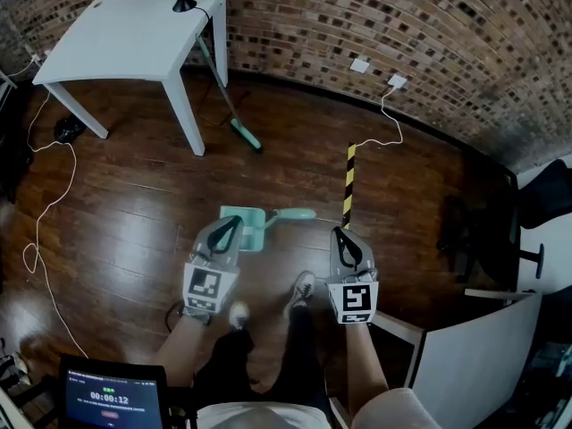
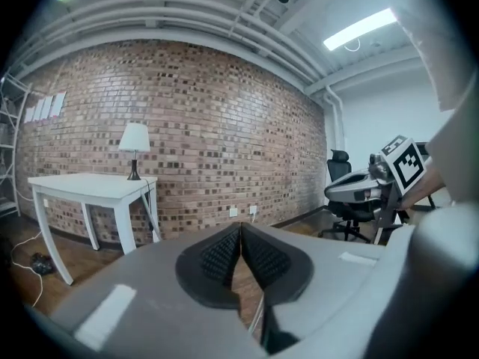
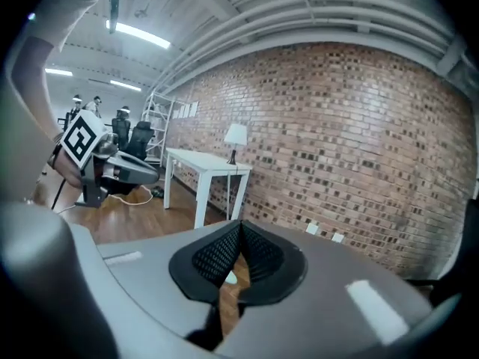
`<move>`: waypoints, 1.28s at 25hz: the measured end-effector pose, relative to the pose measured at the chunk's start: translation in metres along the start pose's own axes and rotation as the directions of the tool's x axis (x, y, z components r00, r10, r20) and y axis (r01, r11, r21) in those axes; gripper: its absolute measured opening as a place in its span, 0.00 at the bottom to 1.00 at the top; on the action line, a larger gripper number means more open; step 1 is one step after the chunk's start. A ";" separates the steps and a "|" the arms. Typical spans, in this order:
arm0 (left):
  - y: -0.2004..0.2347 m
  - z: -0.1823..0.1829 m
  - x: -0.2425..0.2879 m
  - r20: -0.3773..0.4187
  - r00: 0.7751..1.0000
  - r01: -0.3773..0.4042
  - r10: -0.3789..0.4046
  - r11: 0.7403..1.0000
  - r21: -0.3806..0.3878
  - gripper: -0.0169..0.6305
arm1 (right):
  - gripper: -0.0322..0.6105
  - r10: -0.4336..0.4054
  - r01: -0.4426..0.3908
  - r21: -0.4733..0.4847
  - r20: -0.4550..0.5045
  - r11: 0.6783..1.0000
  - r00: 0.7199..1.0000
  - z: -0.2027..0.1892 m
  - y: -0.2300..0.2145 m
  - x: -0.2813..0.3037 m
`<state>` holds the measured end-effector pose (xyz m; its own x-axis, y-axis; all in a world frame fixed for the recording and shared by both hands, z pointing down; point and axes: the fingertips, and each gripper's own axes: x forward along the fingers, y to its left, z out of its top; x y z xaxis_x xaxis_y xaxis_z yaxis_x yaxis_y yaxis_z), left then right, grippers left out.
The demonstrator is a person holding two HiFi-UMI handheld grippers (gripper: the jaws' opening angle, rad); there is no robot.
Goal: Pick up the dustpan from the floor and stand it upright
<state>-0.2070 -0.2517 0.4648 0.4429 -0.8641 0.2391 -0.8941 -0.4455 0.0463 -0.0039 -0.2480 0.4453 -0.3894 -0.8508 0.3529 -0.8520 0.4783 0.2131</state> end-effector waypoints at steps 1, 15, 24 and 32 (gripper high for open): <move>-0.002 0.016 -0.010 0.018 1.000 0.007 -0.007 1.000 0.005 0.03 | 0.07 -0.019 0.019 0.010 0.020 1.000 1.000 0.018 0.000 -0.014; -0.085 0.157 -0.145 0.179 0.980 0.067 -0.086 0.992 0.106 0.03 | 0.07 -0.184 0.144 0.204 0.188 0.968 0.965 0.140 -0.019 -0.200; -0.145 0.207 -0.220 0.236 0.972 -0.014 -0.024 0.987 0.160 0.03 | 0.07 -0.161 0.090 0.225 0.320 0.970 0.934 0.174 -0.021 -0.313; -0.252 0.209 -0.274 0.265 0.963 -0.001 -0.055 0.978 0.206 0.03 | 0.07 -0.116 0.046 0.190 0.373 0.981 0.921 0.150 -0.018 -0.415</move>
<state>-0.0892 0.0486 0.1851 0.4934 -0.8693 -0.0292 -0.8614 -0.4838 -0.1549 0.1203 0.0635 0.1585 -0.3905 -0.9197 -0.0393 -0.9200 0.3884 0.0525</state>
